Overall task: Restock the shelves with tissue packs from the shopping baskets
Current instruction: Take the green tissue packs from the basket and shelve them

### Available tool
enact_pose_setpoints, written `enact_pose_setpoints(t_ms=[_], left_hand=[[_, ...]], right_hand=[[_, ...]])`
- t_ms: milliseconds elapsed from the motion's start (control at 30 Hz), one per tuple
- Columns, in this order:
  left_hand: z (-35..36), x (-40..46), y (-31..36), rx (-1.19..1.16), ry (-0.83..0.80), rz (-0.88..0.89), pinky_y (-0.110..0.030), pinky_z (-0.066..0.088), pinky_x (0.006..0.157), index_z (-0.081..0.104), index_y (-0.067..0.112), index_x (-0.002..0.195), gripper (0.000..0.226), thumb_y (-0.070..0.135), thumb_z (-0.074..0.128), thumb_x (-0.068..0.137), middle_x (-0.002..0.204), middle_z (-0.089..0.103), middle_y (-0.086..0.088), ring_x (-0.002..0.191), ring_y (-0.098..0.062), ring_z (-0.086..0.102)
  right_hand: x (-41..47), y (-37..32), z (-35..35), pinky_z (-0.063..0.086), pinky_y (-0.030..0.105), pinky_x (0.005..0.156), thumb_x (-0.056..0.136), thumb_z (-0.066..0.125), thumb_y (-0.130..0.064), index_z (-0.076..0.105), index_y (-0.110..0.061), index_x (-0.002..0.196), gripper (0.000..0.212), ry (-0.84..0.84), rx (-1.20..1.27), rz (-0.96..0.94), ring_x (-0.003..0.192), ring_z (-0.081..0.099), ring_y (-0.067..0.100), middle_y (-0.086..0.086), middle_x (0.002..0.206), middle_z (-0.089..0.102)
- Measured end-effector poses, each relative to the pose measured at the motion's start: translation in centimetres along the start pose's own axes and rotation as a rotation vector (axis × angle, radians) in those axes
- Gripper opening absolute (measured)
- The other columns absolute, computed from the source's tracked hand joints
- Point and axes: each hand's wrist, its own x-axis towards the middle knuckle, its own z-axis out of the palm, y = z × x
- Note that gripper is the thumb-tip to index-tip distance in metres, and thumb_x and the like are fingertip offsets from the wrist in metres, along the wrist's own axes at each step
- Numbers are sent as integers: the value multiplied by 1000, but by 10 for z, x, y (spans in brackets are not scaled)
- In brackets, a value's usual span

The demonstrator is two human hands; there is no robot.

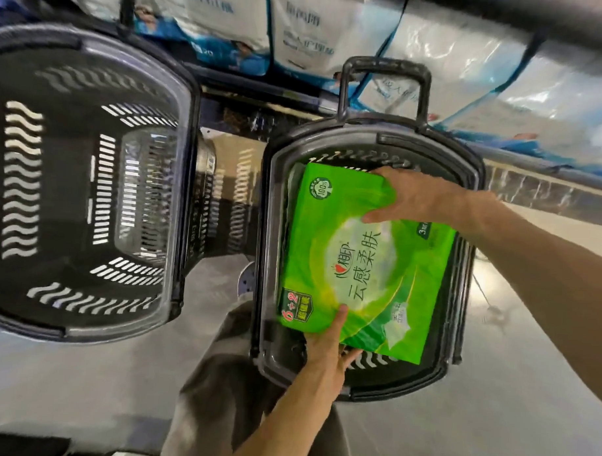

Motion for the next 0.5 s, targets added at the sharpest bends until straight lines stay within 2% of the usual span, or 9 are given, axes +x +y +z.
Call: enact_pose_setpoints(t_ms=[33,100,167,233,367,433,500], left_hand=[[-1,-14,1,15,-10,5,-56,57,93,48,41,140,88,34,93,65,134,62,-6,122,-38,59],[-3,-42,2,42,-61,15,-55,57,95,47,43,142,87,34,92,68,134,63,-4,122,-35,60],[-5,-71,3,75,-70,34,-52,58,93,47,42,142,92,37,94,63,133,64,-6,121,-36,61],[-11,-94,6,103,-50,64,-50,60,88,48,39,140,93,36,94,59,131,64,-10,120,-38,60],[-28,-144,16,152,-116,107,-53,57,92,53,39,137,94,37,99,55,129,68,-7,118,-37,62],[-35,-172,25,232,-154,149,-55,56,95,54,40,135,100,40,103,48,128,70,-5,119,-37,64],[-37,-205,37,315,-134,224,-50,57,90,52,37,137,91,34,99,59,136,63,-4,124,-38,59]], right_hand=[[-12,1,-6,41,50,115,46,52,-106,26,-32,156,136,10,35,12,139,49,30,5,157,47],[-44,-6,-23,43,47,113,60,62,-95,29,-31,156,120,24,83,29,135,51,28,5,153,50],[-75,-14,-40,46,45,108,72,70,-80,36,-29,152,100,59,138,2,126,56,28,5,145,57],[-101,-22,-50,46,47,108,76,73,-72,38,-28,149,92,98,161,-27,124,57,27,5,142,57],[-153,-41,-70,45,52,109,72,72,-77,38,-26,147,97,199,149,-35,127,55,32,9,144,55],[-185,-44,-82,43,52,111,63,68,-87,38,-24,148,110,247,191,-15,132,51,33,10,149,51],[-222,-43,-90,44,51,111,48,62,-95,39,-25,146,122,300,303,0,131,52,32,9,147,51]])
